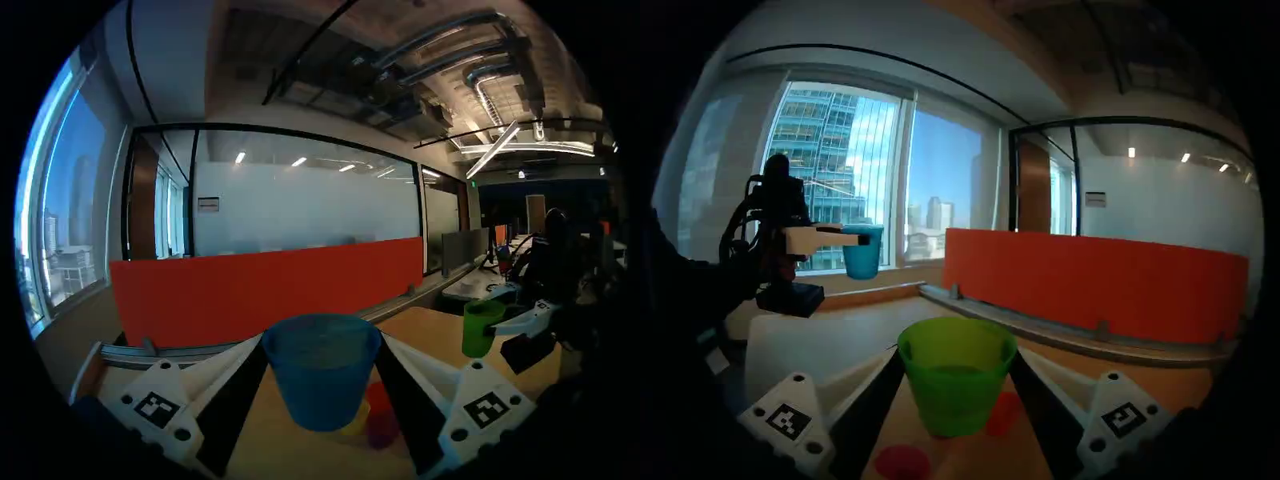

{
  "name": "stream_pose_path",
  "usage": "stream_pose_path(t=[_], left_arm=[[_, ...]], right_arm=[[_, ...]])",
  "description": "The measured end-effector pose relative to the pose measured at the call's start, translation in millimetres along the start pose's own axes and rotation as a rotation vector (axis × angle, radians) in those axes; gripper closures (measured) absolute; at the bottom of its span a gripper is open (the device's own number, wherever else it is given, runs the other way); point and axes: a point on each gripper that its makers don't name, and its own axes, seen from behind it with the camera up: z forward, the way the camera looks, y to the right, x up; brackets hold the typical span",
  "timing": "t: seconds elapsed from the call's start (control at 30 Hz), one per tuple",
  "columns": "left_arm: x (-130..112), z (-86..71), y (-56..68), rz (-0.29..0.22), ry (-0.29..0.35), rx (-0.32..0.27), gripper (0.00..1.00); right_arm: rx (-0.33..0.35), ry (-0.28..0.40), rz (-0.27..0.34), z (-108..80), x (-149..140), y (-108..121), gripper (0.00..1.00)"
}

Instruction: Pour water

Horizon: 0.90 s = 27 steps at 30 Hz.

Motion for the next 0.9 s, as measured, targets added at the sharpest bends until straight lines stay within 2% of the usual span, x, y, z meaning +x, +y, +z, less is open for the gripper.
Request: stream_pose_path(t=[0.57, 0.77, 0.9], left_arm=[[-10, -14.3, -3.5, 0.008, -0.005, -0.005, 0.13], [-16, -15.3, -4.5, 0.008, -0.012, -0.005, 0.12], [-24, -16.2, -0.2, 0.01, -0.023, -0.015, 0.12]], right_arm=[[-0.07, 0.0, 0.01, -18.2, 6, 22, 0.1], [-0.073, 0.001, 0.009, -18.8, 7, 24, 0.1], [-0.072, -0.003, 0.01, -17.7, 5, 25, 0.1]])
